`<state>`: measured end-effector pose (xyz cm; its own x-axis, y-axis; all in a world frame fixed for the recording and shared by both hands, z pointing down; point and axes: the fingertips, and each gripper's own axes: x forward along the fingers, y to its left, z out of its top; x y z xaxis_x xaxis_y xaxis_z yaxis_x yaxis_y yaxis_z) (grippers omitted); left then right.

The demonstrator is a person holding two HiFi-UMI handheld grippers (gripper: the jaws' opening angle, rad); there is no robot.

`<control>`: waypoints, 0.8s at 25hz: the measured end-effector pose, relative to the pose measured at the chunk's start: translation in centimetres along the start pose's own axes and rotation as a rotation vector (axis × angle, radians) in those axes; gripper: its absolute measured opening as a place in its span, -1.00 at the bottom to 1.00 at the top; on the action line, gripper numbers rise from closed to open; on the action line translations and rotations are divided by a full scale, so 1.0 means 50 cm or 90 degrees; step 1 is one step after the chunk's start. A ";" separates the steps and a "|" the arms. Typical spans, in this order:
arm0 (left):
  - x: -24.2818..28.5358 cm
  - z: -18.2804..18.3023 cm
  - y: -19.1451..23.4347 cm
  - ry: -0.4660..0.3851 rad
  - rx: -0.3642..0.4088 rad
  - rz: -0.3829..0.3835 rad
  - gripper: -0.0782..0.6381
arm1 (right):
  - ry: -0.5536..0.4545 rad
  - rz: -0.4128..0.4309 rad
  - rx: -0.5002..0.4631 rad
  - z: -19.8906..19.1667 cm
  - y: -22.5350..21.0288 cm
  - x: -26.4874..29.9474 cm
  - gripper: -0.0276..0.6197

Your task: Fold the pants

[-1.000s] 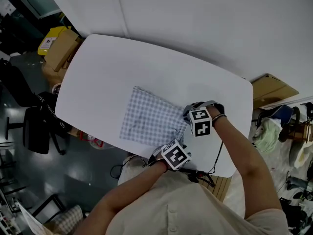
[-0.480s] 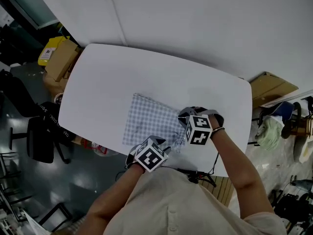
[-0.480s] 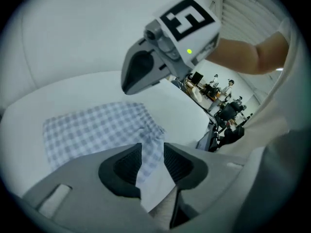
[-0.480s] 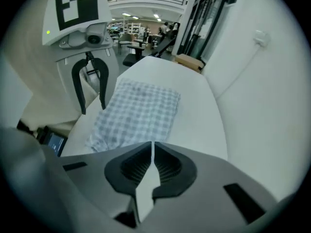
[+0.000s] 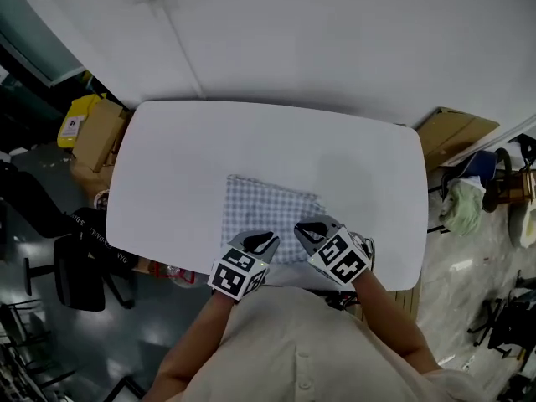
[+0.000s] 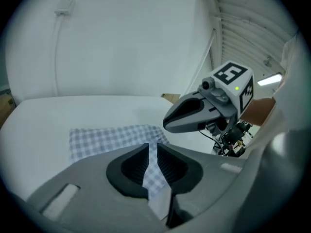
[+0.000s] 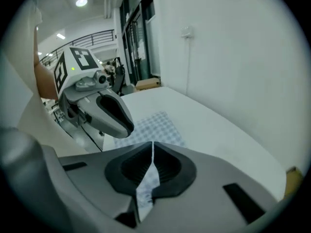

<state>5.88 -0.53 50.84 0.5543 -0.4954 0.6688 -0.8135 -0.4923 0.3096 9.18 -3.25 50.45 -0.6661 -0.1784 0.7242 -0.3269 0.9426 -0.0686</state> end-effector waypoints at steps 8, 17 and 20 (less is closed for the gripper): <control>-0.068 -0.016 0.022 -0.014 0.008 -0.038 -0.75 | -0.040 -0.031 0.204 -0.018 0.051 -0.037 -0.84; -0.132 -0.028 0.046 -0.025 0.015 -0.074 -0.75 | -0.076 -0.099 0.325 -0.019 0.095 -0.052 -0.86; -0.142 -0.038 0.058 -0.018 0.037 -0.088 -0.75 | -0.087 -0.106 0.343 -0.010 0.114 -0.041 -0.86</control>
<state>-0.75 2.92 48.27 0.6654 -0.4397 0.6032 -0.7182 -0.5974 0.3568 8.99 2.63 48.93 -0.6458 -0.3805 0.6619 -0.7057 0.6284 -0.3273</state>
